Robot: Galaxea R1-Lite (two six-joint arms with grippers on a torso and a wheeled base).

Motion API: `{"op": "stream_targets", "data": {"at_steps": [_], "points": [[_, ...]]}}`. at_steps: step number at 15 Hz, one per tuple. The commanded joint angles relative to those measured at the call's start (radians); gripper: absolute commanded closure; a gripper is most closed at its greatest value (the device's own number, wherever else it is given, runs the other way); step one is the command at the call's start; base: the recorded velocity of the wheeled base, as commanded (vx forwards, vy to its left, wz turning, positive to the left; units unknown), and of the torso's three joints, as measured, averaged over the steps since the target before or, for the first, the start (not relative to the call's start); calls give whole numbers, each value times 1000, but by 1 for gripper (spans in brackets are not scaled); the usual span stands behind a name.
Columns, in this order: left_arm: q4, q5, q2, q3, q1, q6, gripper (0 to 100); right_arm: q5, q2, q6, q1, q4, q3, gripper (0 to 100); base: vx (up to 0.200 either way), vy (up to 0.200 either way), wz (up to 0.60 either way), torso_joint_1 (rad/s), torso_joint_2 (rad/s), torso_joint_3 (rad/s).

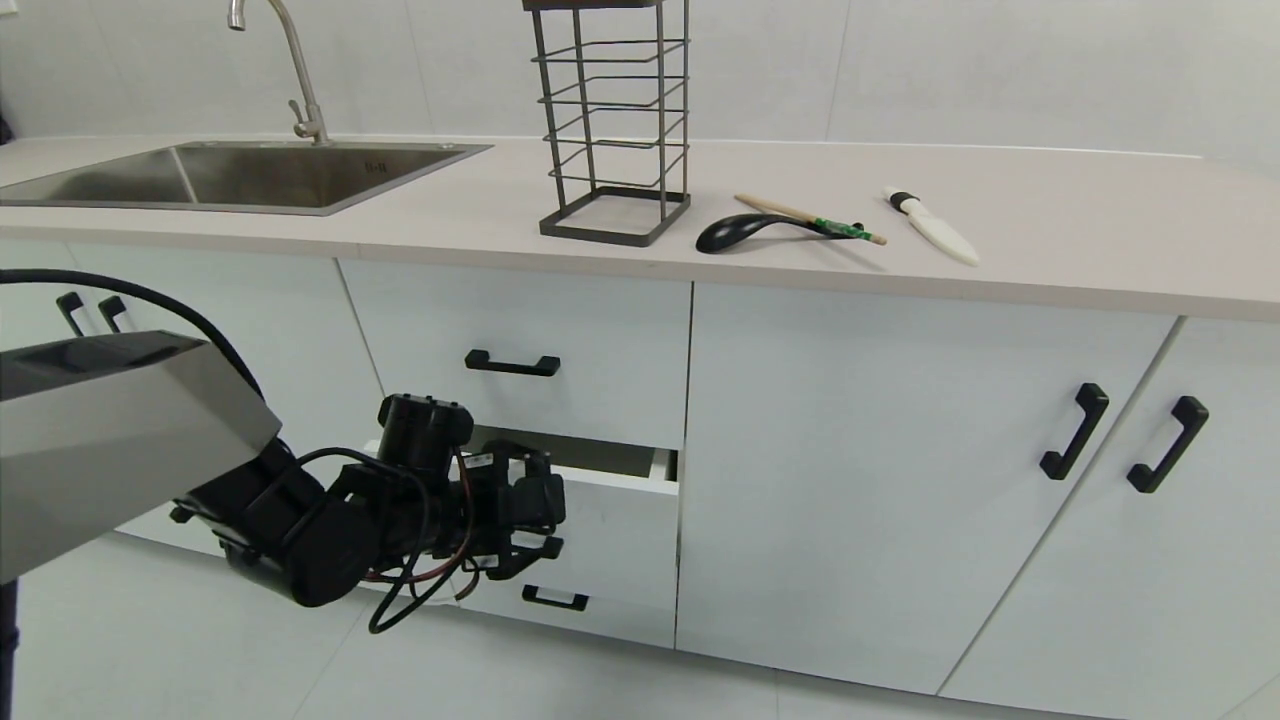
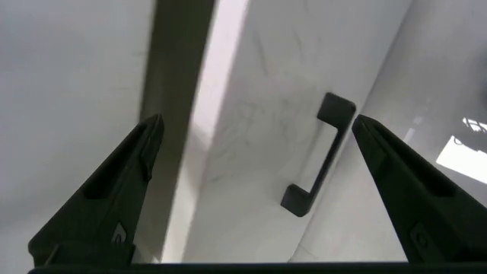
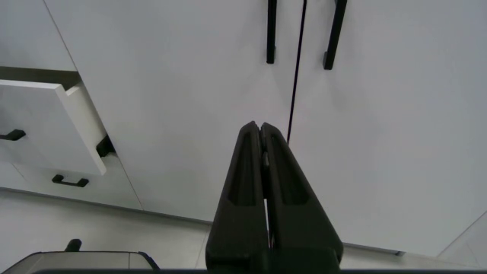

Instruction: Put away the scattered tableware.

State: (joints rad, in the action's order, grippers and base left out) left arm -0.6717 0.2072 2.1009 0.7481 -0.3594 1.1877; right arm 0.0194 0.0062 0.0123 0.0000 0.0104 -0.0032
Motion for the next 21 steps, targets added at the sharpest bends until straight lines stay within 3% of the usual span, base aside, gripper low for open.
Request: {"op": "stream_targets", "data": {"at_steps": [1, 4, 5, 11, 12, 18, 19, 21], "points": [[-2, 15, 15, -61, 13, 13, 0, 1, 1, 0, 0, 0, 0, 100, 0, 0, 0, 0, 0, 0], [-108, 23, -76, -265, 25, 49, 0, 1, 1, 0, 0, 0, 0, 100, 0, 0, 0, 0, 0, 0], [-146, 23, -134, -339, 22, 44, 0, 1, 1, 0, 0, 0, 0, 100, 0, 0, 0, 0, 0, 0], [-144, 24, -387, -501, -24, 40, 0, 1, 1, 0, 0, 0, 0, 100, 0, 0, 0, 0, 0, 0], [-144, 23, -426, -589, -32, 40, 0, 1, 1, 0, 0, 0, 0, 100, 0, 0, 0, 0, 0, 0], [-132, 37, -579, -615, -84, 29, 0, 1, 3, 0, 0, 0, 0, 100, 0, 0, 0, 0, 0, 0], [-120, 37, -636, -612, -89, -23, 0, 1, 1, 0, 0, 0, 0, 100, 0, 0, 0, 0, 0, 0], [-115, 37, -729, -598, -116, -175, 0, 1, 1, 0, 0, 0, 0, 100, 0, 0, 0, 0, 0, 0]]}}
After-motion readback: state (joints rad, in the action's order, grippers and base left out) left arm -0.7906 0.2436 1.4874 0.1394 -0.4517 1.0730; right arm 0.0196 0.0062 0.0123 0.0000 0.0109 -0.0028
